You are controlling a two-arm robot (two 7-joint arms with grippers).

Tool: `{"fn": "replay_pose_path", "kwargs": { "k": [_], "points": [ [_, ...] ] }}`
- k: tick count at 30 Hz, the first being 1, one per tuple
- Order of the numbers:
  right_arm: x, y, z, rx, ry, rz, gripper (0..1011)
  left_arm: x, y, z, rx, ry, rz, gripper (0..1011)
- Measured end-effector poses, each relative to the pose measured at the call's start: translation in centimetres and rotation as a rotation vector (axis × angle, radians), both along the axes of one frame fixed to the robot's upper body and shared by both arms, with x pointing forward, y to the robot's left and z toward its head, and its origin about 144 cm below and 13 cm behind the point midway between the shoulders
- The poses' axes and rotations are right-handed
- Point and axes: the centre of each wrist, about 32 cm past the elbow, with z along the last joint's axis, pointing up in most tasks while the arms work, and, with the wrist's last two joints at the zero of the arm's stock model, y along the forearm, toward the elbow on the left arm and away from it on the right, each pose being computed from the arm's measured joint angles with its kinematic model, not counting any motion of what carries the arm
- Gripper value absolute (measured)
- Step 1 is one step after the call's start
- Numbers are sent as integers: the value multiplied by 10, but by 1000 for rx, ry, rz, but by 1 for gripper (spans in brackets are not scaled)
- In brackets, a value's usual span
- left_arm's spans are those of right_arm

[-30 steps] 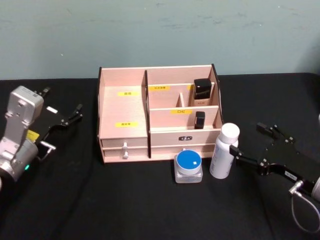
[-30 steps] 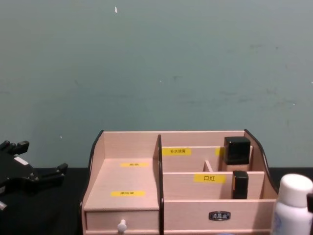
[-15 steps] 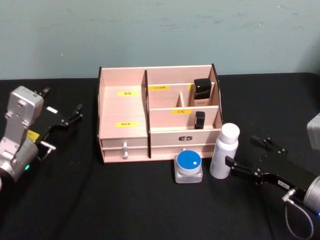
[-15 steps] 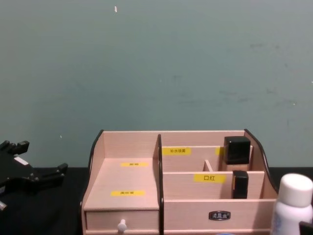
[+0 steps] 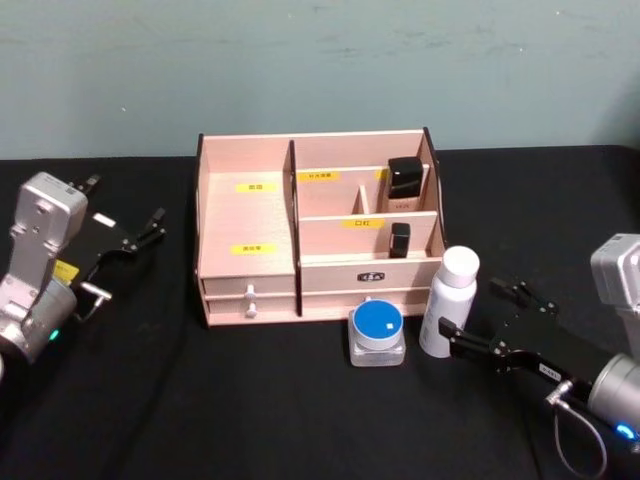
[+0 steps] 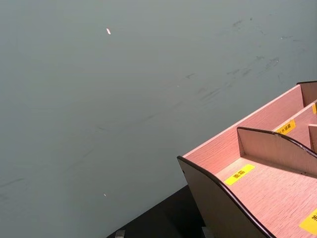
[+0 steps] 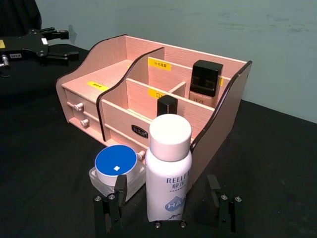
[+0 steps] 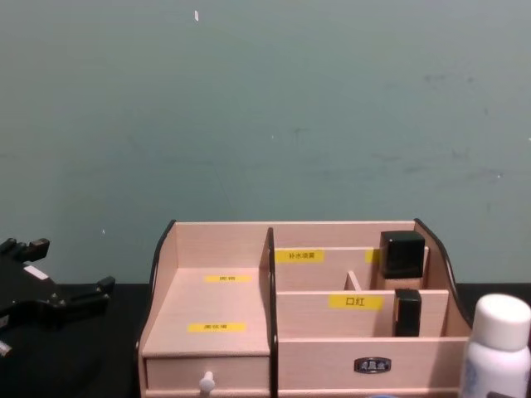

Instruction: Pick up the facial cleanser and watermelon frost from the table and place them into the tiered storage box.

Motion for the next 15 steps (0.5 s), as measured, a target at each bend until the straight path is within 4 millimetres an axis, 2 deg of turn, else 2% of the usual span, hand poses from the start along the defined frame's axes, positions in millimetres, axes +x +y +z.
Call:
{"fn": "replay_pose_path", "kwargs": {
  "k": [15],
  "points": [
    [13,6,-3,1,-18,-1,1002,0,0,0,0,0,0,1001]
  ]
}}
